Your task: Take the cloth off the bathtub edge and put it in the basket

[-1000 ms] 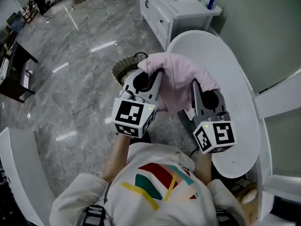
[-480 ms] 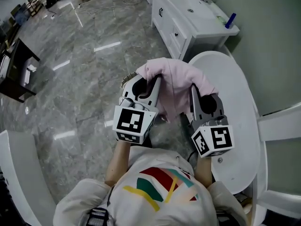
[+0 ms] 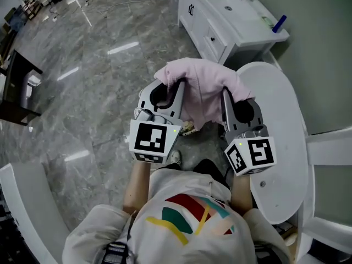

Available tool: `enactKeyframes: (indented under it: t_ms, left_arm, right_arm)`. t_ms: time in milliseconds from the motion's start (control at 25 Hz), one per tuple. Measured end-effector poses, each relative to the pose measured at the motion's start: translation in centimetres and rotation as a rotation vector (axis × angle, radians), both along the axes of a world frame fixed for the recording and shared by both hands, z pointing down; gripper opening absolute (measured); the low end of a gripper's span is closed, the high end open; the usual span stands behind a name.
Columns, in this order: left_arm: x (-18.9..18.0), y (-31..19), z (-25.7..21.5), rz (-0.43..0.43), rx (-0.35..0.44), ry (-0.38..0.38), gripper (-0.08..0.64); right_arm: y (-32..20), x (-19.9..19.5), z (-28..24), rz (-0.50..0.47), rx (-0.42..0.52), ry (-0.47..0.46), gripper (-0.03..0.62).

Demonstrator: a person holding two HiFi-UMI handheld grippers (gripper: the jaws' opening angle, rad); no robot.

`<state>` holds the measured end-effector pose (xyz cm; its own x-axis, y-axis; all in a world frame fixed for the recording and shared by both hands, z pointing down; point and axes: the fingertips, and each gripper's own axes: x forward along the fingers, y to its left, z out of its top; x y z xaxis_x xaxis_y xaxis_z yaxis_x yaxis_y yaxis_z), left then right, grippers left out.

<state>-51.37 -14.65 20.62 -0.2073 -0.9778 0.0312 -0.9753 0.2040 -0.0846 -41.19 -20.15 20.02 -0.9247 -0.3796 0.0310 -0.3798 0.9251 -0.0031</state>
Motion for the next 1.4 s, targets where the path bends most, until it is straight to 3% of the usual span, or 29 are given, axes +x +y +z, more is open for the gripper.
enactKeyframes:
  t_ms: [440,760,1400]
  left_arm:
    - [-4.0,-1.1,1.7,-0.153,-0.029,0.015,0.064]
    - [-5.0,-2.3,2.4,-0.28,-0.059,0.026,0.064]
    - [-6.6,-1.5,1.5,-0.369,-0.06,0.007,0.064]
  right_arm:
    - [-2.5,-5.0,1.6,-0.14,-0.051,0.016,0.057]
    - [-4.8,-6.8,2.5,-0.27,-0.086,0.04,0.057]
    - [-4.6,-9.1,2.2,-0.356,-0.105,0.023,0.057]
